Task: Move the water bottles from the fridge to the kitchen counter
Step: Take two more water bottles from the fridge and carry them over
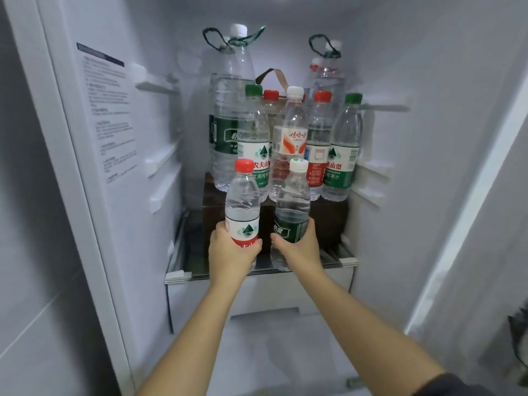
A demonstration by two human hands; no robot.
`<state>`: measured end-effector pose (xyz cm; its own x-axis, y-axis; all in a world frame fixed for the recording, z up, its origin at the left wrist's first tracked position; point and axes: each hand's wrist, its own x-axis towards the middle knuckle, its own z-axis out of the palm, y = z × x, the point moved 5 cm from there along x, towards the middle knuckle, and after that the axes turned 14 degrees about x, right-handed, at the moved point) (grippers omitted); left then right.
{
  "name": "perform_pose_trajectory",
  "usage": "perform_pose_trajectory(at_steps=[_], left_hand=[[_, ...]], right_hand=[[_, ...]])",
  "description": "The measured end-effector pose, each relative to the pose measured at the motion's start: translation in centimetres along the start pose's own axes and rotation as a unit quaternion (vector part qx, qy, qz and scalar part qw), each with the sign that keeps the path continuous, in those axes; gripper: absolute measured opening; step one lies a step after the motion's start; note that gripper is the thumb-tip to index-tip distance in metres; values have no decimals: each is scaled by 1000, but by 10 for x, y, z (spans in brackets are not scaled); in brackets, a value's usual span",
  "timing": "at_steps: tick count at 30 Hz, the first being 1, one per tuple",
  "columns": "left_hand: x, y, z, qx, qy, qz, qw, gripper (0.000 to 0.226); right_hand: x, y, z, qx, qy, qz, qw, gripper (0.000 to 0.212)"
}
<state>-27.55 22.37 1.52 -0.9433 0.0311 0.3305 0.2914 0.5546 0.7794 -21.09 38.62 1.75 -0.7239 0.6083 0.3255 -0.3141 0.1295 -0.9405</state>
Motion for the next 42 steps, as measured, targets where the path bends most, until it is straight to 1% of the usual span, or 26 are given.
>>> perform_pose_trajectory(at_steps=[5,8,14,17,19,21,25,31,36,38,42], left_hand=[[-22,8,-15,-35,-16,7,999,56],[-47,9,-27,-53,-26,18,998,49],[-107,12,-47,-73,-19,17,997,51],[-142,18,-53,-78,-31,21,996,53],[-166,19,-53,-80,-38,22,996,50],[-192,18,-53,-74,-46,20,996,47],[-251,23,-58,-70,-74,16,995,49],[-350,41,-79,-77,-122,14,989,50],[-424,58,-82,-87,-166,27,982,53],[-446,68,-78,-92,-189,33,977,52],[-485,95,-62,-112,-260,43,958,50]], right_hand=[[-21,-11,-8,0,13,-12,1000,60],[-45,-22,-20,13,9,-9,1000,56],[-98,-40,-48,28,-7,-3,1000,59],[-134,-45,-66,32,-24,-10,999,57],[-160,-51,-80,27,-30,-13,999,57],[-188,-56,-95,23,-32,-1,999,55],[-247,-69,-130,29,-29,36,999,49],[-339,-90,-187,20,1,43,999,51],[-406,-99,-240,13,57,45,997,53],[-423,-103,-259,10,71,46,996,54],[-453,-124,-305,2,120,28,992,54]])
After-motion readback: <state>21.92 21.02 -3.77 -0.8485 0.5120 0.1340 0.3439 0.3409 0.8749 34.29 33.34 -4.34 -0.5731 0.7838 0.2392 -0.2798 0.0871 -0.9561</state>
